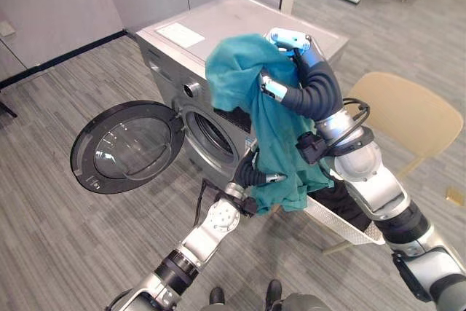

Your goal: Grab the laundry basket,head to the washer,open it,put in the laundry and shut it.

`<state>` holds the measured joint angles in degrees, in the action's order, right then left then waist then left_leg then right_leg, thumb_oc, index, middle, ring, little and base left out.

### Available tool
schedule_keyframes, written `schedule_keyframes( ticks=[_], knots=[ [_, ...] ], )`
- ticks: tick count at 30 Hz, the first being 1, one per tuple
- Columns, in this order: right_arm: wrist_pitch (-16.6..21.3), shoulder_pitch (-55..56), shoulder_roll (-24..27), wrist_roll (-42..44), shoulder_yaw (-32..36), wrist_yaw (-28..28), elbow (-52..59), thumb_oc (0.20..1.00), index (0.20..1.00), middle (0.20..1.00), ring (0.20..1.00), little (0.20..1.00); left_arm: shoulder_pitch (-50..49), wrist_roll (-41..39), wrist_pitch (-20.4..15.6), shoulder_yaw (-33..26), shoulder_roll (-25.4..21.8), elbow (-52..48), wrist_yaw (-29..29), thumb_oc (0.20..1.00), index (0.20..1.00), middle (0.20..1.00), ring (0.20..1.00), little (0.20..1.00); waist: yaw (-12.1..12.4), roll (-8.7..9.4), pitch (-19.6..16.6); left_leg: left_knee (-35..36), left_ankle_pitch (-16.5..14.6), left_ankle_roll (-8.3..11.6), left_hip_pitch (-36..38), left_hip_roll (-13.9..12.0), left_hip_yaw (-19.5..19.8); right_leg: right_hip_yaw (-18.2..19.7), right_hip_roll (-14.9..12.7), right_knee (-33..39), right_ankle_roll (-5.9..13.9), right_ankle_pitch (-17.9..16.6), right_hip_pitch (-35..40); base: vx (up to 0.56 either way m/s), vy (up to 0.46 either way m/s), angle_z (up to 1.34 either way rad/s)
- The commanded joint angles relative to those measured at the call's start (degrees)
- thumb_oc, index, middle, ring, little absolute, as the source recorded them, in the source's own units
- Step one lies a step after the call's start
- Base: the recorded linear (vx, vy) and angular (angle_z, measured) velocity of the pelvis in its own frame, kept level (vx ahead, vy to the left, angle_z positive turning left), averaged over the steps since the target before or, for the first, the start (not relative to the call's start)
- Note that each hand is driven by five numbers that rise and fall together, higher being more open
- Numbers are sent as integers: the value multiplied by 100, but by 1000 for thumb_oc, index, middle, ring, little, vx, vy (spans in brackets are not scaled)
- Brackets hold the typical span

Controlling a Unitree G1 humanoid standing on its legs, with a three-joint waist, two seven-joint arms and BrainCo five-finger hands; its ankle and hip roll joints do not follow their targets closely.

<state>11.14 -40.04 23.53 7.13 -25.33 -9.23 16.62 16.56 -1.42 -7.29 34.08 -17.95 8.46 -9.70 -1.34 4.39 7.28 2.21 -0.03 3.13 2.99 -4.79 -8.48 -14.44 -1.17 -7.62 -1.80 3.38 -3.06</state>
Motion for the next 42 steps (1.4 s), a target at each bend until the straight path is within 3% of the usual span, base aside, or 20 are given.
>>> schedule_keyframes(
  ticks=[1,3,4,5,9,10,11,12,13,21,25,28,33,42],
  knots=[
    [284,-467,-349,328,154,-261,51,200,200,200,200,200,162,-16,-131,139,103,631,-98,1000,1000,1000,1000,1000,35,197,-433,279,-240,-36,154,50,-21,514,-116,529,669,214,431,15,72,4],
    [288,-419,-460,435,135,-243,99,200,200,200,200,200,246,-26,-97,196,178,818,-93,1000,1000,1000,1000,1000,17,199,-466,279,-251,-56,177,57,-48,548,-132,519,681,211,448,23,45,-2],
    [286,-416,-459,436,136,-242,102,200,200,200,200,200,248,-26,-101,197,181,825,-94,533,533,533,533,533,20,200,-466,279,-252,-57,179,58,-51,550,-132,519,682,211,449,32,35,-10],
    [284,-247,-549,487,78,-177,164,200,200,200,200,200,247,-21,-93,183,199,856,-129,200,200,200,200,200,0,191,-477,279,-266,-79,209,76,-86,585,-141,521,695,200,461,20,21,-8],
    [234,262,-539,460,-34,46,259,200,200,200,200,200,10,-99,-98,-39,125,685,-196,200,200,200,200,200,-15,129,-494,279,-282,-96,248,93,-142,648,-165,582,715,168,507,20,20,-5],
    [231,271,-539,459,-35,47,266,354,354,354,354,354,2,-99,-96,-39,124,681,-196,200,200,200,200,200,-13,127,-500,279,-283,-96,249,93,-144,650,-164,585,716,166,508,19,14,-6],
    [191,450,-511,430,-47,117,281,592,592,592,592,592,-102,-130,-94,-143,97,625,-207,200,200,200,200,200,-17,104,-506,279,-273,-94,248,94,-157,665,-165,620,716,157,527,12,5,-9],
    [174,574,-473,381,-47,152,268,890,890,890,890,890,-165,-150,-93,-225,71,602,-233,200,200,200,200,200,-20,88,-507,279,-267,-91,246,93,-162,671,-172,639,718,149,533,16,3,-18],
    [136,760,-432,332,-33,183,274,1000,1000,1000,1000,1000,-246,-172,-86,-325,47,571,-257,200,200,200,200,200,-26,73,-510,279,-262,-89,243,96,-156,676,-174,661,721,139,545,7,-2,-19],
    [-102,2243,382,-632,567,329,122,1000,1000,1000,1000,1000,-1168,-234,-112,-1348,-362,256,-222,200,200,200,200,200,-74,-39,-465,279,-215,-66,226,94,-138,636,-205,686,740,145,589,2,-7,-3],
    [-139,2854,544,-753,865,381,15,1000,1000,1000,1000,1000,-1468,-337,-93,-1640,-427,256,-129,200,200,200,200,200,-94,-67,-458,279,-206,-67,231,99,-138,636,-204,669,742,154,589,-2,-1,1],
    [-308,3937,779,-1058,1390,553,-483,1000,1000,1000,1000,1000,-2025,-532,-36,-2155,-505,498,171,200,200,200,200,200,-138,-126,-386,279,-166,-73,222,104,-130,638,-209,632,742,158,562,0,0,0],
    [-545,4950,776,-1320,1652,881,-1752,1000,1000,1000,1000,1000,-2647,-518,124,-2696,-561,1220,526,200,200,200,200,200,-182,-187,-258,279,-140,-70,229,110,-153,631,-212,647,739,160,547,0,0,0],
    [-627,5221,362,-1336,1529,1070,-3561,1000,1000,1000,1000,1000,-2960,-340,274,-3278,-374,2430,459,200,200,200,200,200,-112,-203,-80,253,-106,-79,195,115,-115,653,-196,636,697,226,556,-3,-4,0]
  ],
)
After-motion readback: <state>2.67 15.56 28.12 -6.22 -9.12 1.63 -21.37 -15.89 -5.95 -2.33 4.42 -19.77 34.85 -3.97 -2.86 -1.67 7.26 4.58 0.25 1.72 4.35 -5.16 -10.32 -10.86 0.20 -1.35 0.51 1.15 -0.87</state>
